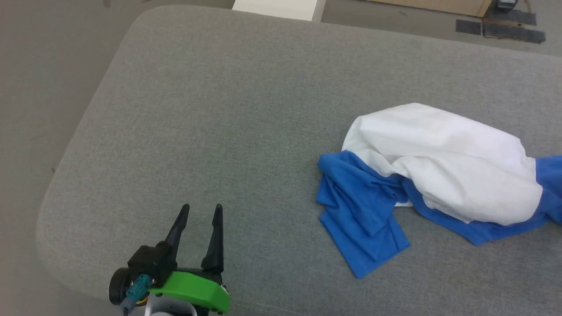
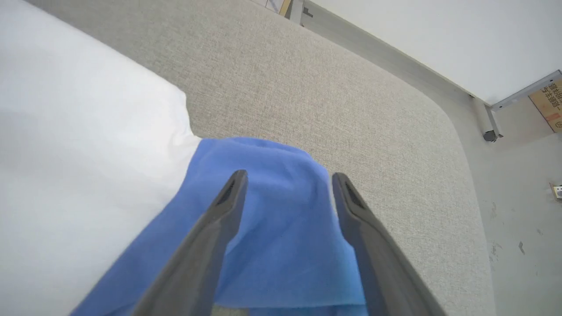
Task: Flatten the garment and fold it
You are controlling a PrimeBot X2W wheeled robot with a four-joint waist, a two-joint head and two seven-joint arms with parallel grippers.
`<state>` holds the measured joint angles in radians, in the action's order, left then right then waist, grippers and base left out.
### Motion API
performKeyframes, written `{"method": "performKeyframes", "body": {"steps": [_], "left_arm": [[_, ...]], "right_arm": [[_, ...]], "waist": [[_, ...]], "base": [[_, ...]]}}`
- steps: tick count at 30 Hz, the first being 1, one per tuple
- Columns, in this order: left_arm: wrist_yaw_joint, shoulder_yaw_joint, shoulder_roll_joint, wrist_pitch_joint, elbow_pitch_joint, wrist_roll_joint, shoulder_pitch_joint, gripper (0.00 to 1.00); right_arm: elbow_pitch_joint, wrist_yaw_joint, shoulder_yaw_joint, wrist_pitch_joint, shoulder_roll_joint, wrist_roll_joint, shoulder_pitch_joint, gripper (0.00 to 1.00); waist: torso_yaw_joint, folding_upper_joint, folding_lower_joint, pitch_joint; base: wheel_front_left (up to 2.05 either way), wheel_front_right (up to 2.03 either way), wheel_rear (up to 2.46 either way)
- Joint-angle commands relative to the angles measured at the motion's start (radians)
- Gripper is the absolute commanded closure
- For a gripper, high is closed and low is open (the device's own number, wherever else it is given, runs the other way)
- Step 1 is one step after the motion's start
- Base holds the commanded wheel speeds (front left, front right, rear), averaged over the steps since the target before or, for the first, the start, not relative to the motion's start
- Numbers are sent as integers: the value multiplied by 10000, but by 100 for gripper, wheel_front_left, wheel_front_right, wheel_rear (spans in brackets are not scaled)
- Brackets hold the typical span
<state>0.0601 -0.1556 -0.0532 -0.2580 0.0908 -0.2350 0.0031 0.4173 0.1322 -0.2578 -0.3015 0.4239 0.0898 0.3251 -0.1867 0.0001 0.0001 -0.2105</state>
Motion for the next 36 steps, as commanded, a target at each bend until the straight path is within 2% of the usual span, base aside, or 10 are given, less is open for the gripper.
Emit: {"method": "performKeyframes", "body": {"steps": [1,6,10,16,20,23,28,36], "left_arm": [[-44,38,29,-38,31,-48,-89,0],[-115,178,29,-38,-54,-81,166,0],[-149,248,29,-38,-157,-93,406,0],[-144,296,29,-38,-319,-65,684,0],[-114,310,29,-38,-413,-60,895,0],[-124,335,29,-38,-480,-74,1055,0],[-159,322,26,-38,-601,3,1184,0],[51,-171,-67,476,-755,222,99,0]], "right_arm": [[-127,-15,-20,183,-40,-21,197,0],[-1112,-15,-296,745,-536,-275,148,0],[-2354,-15,-253,1354,-1143,-197,-565,0],[-3953,-15,-485,2242,-2797,-36,-2158,0],[-4546,-15,-737,3040,-3549,53,-3213,0],[-4830,-15,-930,3583,-3716,-54,-3891,0],[-4553,-15,-970,4248,-3732,-1206,-4616,0],[-4297,-15,-914,4610,-3734,-1307,-4431,0]], "waist": [[158,-1,-1,253],[403,-1,-1,723],[548,-1,-1,1002],[678,-1,-1,1160],[724,-1,-1,1228],[801,-1,-1,1268],[1079,-1,-1,1263],[1475,-1,-1,1044]], "base": [[0,0,0],[0,0,0],[0,0,0],[0,0,0],[0,0,0],[0,0,0],[0,0,0],[0,0,0]]}}
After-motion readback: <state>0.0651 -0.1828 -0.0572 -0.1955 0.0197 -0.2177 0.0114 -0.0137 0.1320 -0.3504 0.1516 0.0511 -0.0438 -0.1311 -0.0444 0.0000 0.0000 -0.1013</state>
